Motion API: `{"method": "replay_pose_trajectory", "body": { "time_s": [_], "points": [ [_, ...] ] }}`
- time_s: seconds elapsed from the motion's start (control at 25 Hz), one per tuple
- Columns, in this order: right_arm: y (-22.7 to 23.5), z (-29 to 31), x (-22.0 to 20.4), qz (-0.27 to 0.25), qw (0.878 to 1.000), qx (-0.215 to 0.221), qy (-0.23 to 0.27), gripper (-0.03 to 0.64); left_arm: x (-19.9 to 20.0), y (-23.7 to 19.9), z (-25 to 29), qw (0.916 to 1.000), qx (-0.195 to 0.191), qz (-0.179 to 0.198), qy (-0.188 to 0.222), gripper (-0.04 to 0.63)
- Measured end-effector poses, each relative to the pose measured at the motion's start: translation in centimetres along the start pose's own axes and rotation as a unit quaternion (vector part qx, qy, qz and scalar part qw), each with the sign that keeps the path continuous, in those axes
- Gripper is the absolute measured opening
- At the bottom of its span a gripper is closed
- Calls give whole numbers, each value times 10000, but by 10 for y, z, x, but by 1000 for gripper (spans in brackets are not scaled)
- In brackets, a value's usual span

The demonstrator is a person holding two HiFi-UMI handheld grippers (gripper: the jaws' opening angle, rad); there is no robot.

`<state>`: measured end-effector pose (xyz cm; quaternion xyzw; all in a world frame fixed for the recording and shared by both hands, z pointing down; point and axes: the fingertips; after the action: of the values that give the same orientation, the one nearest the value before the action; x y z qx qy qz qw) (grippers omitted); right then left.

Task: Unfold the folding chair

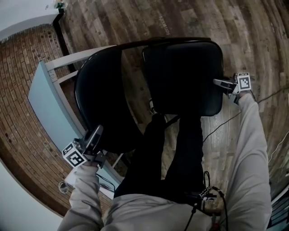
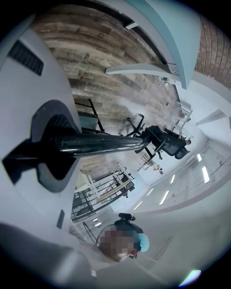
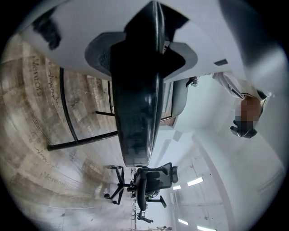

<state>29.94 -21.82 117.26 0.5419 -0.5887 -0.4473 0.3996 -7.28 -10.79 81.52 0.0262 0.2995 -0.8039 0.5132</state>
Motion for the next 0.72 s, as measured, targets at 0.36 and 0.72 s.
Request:
{"method": "replay_pose_trajectory", "body": {
  "time_s": [0.36,0.72],
  "points": [
    [-3,-48,-1,-218,9719,-2340,119,291,-6,-19,-23,9883,678,1317,359,358],
    [-154,5,-3,-1534,9461,-2819,428,298,35,-18,-120,9661,1033,2210,849,396]
  ]
}}
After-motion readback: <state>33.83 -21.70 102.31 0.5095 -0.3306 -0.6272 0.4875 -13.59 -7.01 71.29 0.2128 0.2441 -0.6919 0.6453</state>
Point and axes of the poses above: the fingertips, and each gripper's own axes: z forward along the fingers, y to its right, x out of its top, and after that the axes turned 14 degrees about x, right-handed
